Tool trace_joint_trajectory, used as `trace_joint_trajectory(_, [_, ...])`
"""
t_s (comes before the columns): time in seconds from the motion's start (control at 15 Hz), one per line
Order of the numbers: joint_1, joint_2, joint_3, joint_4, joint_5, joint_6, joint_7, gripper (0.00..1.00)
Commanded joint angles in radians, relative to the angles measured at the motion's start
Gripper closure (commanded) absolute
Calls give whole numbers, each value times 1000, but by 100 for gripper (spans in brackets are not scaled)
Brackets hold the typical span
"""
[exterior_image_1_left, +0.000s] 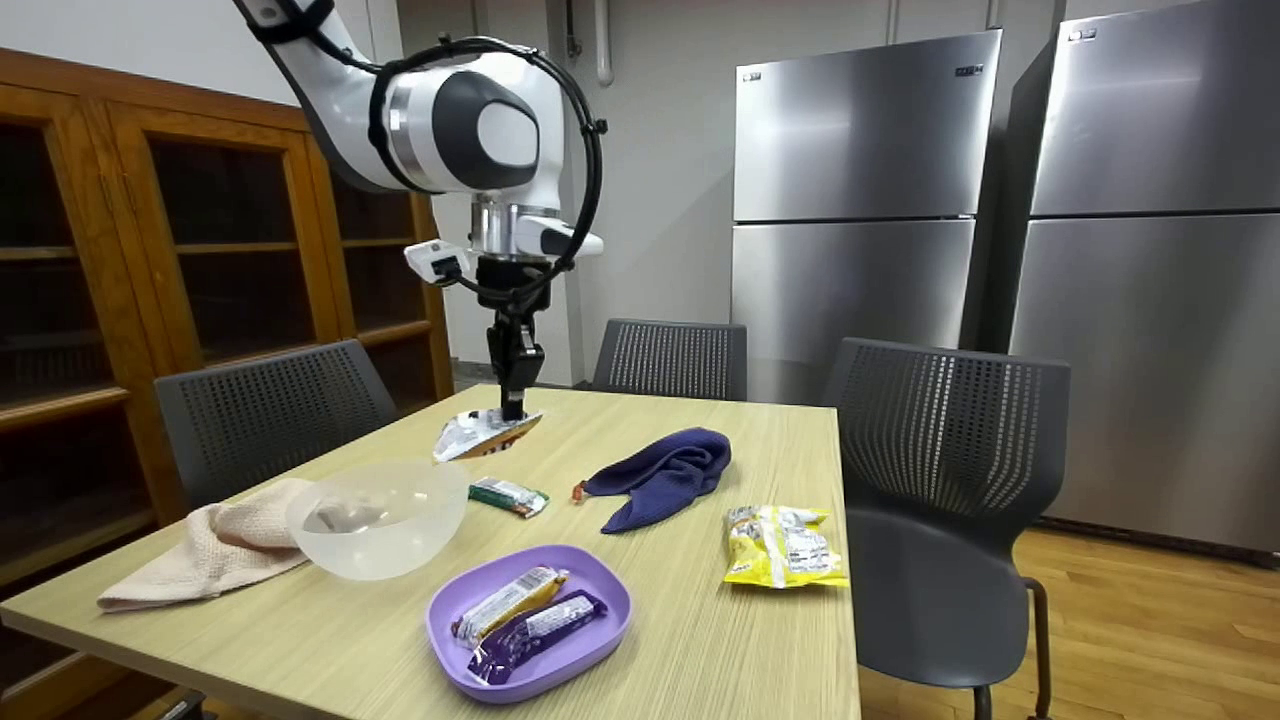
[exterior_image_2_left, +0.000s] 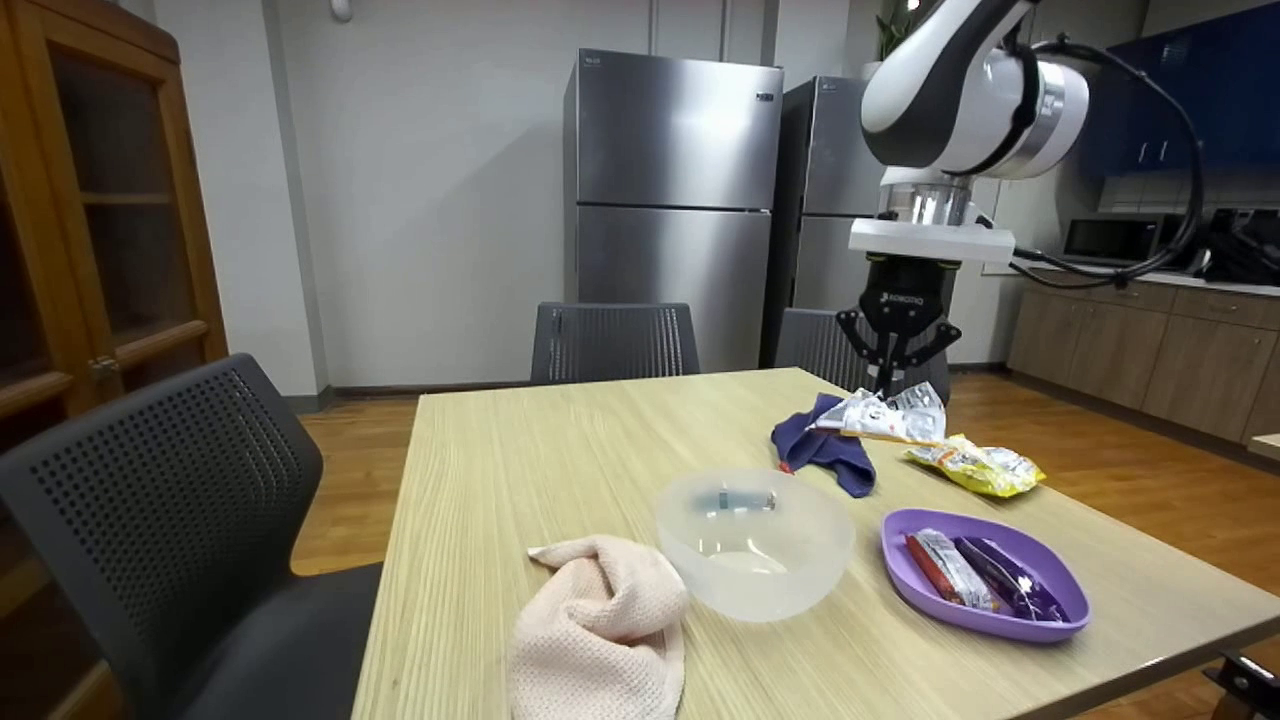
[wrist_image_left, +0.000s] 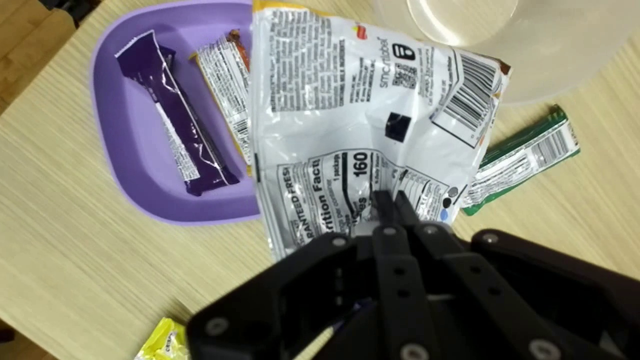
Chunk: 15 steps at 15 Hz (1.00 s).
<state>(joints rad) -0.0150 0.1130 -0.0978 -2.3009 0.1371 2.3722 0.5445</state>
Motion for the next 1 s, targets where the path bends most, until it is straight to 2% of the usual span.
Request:
trace_joint_trajectory(0.0, [26,-35,41,-25,-17,-11,-35,100])
trace_joint_trajectory(0.47, [88,-12,111,-42,-11,32,-66,100])
trace_joint_trajectory(0.93, [127,21,142,-57,-39,61,-59,100])
